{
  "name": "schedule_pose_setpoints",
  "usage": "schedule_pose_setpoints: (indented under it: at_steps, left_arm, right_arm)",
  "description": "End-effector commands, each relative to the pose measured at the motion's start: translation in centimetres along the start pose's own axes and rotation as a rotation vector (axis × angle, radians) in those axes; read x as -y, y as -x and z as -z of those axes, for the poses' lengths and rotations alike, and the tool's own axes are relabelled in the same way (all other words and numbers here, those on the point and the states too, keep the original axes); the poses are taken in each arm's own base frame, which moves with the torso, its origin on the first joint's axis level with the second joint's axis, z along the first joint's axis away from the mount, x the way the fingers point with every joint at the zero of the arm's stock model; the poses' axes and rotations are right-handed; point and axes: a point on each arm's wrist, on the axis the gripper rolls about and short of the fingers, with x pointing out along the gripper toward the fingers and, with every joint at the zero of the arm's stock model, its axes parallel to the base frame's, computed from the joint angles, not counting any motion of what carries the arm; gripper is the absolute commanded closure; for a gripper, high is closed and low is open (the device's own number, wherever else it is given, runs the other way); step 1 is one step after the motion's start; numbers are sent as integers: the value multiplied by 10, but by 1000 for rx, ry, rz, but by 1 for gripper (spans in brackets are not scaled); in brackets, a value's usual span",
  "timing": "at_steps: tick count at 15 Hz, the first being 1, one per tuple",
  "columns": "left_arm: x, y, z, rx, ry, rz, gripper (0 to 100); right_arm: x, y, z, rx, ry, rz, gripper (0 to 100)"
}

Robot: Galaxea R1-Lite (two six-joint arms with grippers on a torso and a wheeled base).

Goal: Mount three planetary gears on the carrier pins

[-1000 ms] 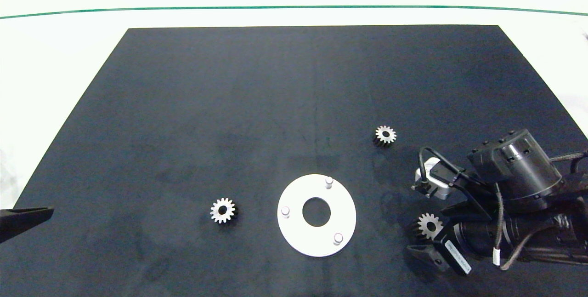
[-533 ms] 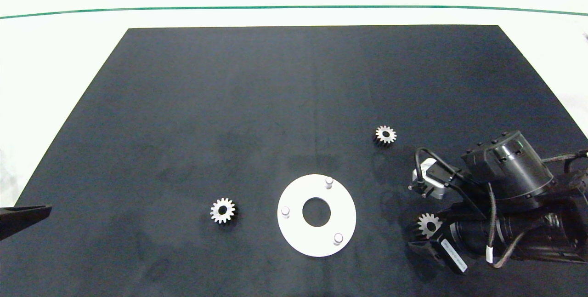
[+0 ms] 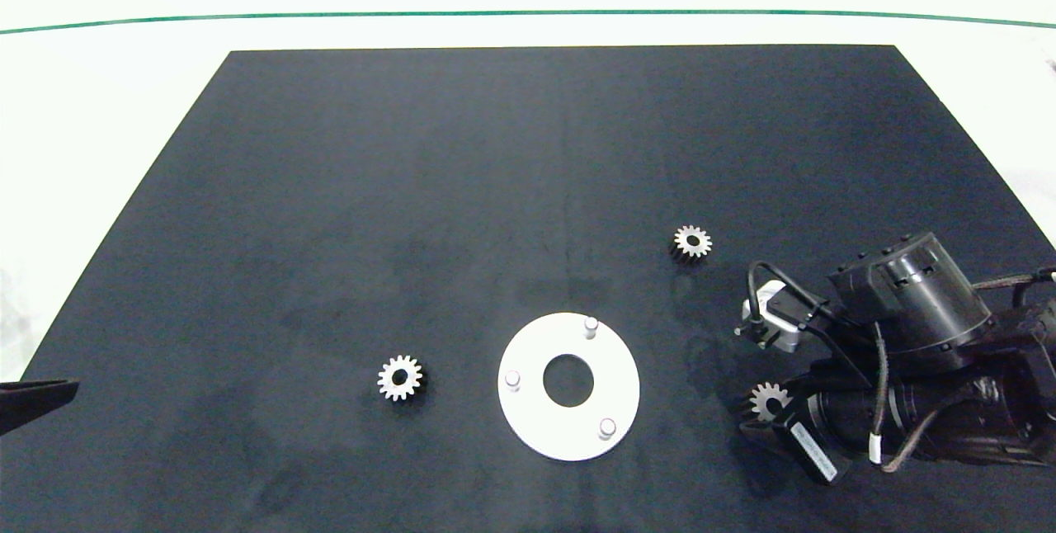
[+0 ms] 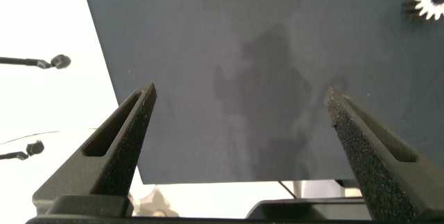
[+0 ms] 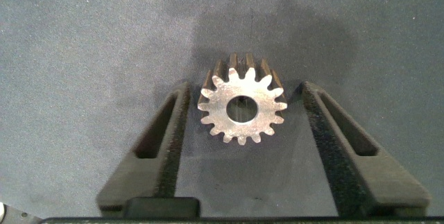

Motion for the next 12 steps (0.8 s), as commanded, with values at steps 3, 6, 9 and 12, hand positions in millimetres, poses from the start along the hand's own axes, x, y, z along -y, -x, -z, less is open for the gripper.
schedule_pose_setpoints:
  at_steps: [3, 6, 9, 12]
  left_arm:
    - [0, 3, 0, 10, -1, -3, 0]
    - [0, 3, 0, 9, 2, -3, 0]
    - [0, 3, 1, 11, 1, -2, 0]
    - [-1, 6, -1, 31, 6, -7, 0]
  right_arm:
    - [0, 1, 0, 3, 2, 0, 48]
    - [-1, 1, 0, 5, 4, -1, 54]
    - [-2, 1, 0, 6, 5, -4, 60]
    - [-4, 2, 1, 34, 6, -10, 66]
